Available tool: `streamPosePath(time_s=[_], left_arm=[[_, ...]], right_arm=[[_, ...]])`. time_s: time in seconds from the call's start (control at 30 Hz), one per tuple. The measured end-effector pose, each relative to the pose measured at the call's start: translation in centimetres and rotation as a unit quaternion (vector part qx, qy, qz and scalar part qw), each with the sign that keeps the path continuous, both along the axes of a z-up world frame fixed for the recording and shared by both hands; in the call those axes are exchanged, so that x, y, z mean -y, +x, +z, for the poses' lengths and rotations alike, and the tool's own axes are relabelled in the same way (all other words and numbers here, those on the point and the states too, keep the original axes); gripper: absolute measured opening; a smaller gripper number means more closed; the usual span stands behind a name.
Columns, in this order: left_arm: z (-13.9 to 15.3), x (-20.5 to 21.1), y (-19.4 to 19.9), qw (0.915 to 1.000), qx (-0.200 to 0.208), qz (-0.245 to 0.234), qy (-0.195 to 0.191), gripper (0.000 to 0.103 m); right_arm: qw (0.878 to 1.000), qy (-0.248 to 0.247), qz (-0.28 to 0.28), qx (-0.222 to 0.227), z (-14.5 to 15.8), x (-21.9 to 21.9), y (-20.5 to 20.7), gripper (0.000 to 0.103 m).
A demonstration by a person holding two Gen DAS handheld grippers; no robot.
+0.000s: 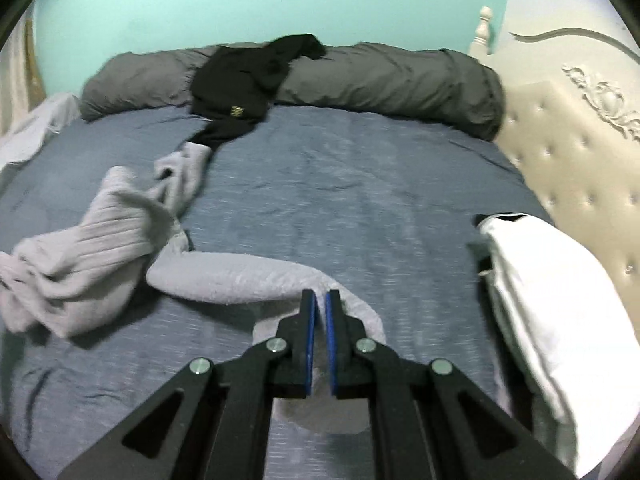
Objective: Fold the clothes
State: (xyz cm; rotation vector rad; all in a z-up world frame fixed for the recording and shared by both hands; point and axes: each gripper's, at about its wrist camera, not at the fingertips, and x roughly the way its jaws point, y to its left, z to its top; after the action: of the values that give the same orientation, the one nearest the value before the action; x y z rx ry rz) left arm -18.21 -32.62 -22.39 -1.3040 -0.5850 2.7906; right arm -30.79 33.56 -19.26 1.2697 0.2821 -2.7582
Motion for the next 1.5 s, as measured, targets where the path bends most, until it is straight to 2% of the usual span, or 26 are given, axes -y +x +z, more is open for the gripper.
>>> streamPosePath(time_s=[0.17,0.27,0.37,0.57,0.63,0.73,0.93,1.1,1.2,1.33,1.5], left_arm=[[-1.0,2.5,0.1,0.9998,0.012,0.018,-0.002,0.002],[-1.0,3.3,0.1,0.9997,0.013,0.020,-0.005,0.002],[-0.1,3.3,0.2,0.9998,0.008,0.016,-0.012,0.002],[4.2,3.8,0.9,0.9993,-0.025,0.022,-0.018,0.001],[5.7,4.1,1.5,0.9988,-0.037,0.025,-0.020,0.001],[6.6,4.3,2.1,0.9984,-0.036,0.028,-0.032,0.001],[4.0,4.9,2.1,0.9985,-0.003,0.043,-0.035,0.002],[0.9,6.0,1.6,0.9969,0.042,0.059,-0.029,0.003],[0.5,6.2,1.8,0.9958,0.041,0.071,-0.041,0.003],[0.2,5.4,1.9,0.9953,0.036,0.074,-0.050,0.005],[-0.5,1.6,0.4,0.9985,0.012,0.043,-0.031,0.010]], right_arm=[[0.998,0.028,-0.057,0.025,-3.2,-3.7,-0.1,0.005],[0.996,0.029,-0.087,0.014,-3.4,-5.9,0.5,0.005],[0.995,0.020,-0.094,-0.007,-1.9,-6.9,1.0,0.005],[0.993,0.037,-0.088,-0.065,4.9,-7.9,2.1,0.005],[0.992,0.045,-0.089,-0.073,6.8,-8.5,1.9,0.005],[0.995,0.044,-0.078,-0.052,7.6,-8.8,1.0,0.005],[0.997,0.025,-0.073,-0.022,3.9,-7.2,0.1,0.006],[0.998,0.035,-0.046,0.014,-0.4,-5.3,-0.5,0.006],[0.999,0.033,-0.032,0.023,-1.8,-4.8,-0.7,0.006],[0.999,0.031,-0.033,0.014,-2.0,-4.6,-1.0,0.005],[0.999,0.037,-0.003,-0.005,-0.5,-2.6,-2.6,0.005]])
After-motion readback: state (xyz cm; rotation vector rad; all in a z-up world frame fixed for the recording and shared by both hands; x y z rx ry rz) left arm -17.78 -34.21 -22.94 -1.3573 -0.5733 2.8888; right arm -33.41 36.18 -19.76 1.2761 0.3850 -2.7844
